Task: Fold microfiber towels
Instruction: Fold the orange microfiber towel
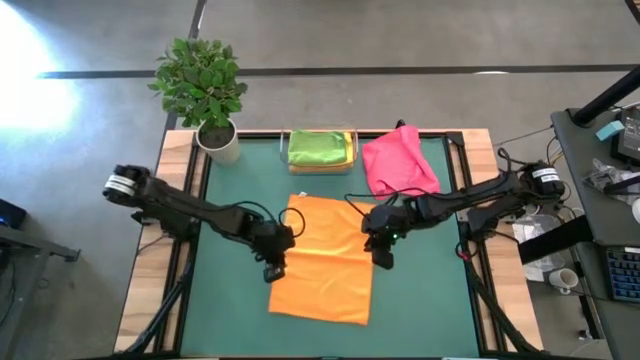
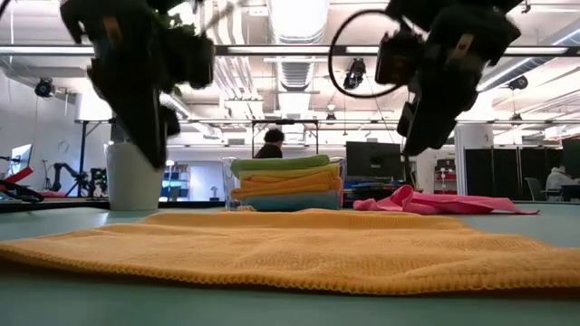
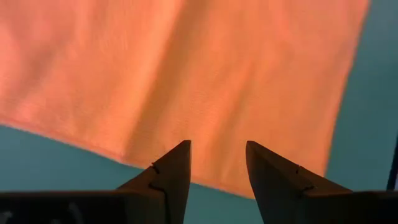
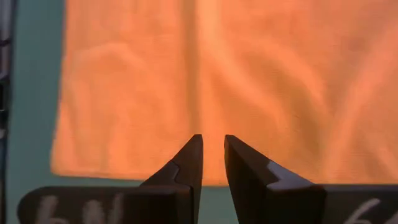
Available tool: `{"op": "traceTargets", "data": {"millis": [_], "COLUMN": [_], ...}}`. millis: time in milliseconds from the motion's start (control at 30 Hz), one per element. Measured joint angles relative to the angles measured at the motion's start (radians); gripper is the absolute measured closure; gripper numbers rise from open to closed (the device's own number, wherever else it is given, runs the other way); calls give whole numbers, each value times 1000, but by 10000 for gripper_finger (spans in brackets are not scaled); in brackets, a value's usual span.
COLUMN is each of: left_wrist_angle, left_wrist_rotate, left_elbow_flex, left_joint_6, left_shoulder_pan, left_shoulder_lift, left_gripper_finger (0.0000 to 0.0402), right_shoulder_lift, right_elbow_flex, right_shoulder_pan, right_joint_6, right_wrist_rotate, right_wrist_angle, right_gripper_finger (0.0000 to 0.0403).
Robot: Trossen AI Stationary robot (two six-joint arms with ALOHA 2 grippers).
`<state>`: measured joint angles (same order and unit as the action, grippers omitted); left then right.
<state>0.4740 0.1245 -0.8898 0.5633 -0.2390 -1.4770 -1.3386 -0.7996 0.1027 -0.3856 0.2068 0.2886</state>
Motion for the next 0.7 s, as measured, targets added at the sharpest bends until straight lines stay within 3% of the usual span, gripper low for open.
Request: {"op": "traceTargets", "data": {"millis": [233, 367, 467, 567, 700], "left_wrist_angle": [75, 165, 207, 227, 224], "left_wrist_rotate": [-170, -275, -293, -300, -385], "left_elbow_flex": [-9, -33, -73, -108, -149], "left_joint_6": [-102, -174, -184, -181, -180], "left_shoulder_pan": [-126, -191, -224, -262, -339], "left_shoulder_lift": [128, 158, 158, 154, 129], "left_gripper_finger": [263, 263, 263, 263, 263], "right_shoulder_lift": [1, 1, 1, -1, -1], "right_elbow_flex": [-46, -95, -139, -184, -226], "right_shoulder_pan": [119, 189, 228, 273, 344], "right_joint_6": [-8, -38, -81, -94, -100], "right_wrist_rotate": [-18, -149, -264, -325, -403], "right_wrist_angle": [-11, -9, -9, -8, 2], "right_gripper_finger": [344, 344, 344, 344, 344]}}
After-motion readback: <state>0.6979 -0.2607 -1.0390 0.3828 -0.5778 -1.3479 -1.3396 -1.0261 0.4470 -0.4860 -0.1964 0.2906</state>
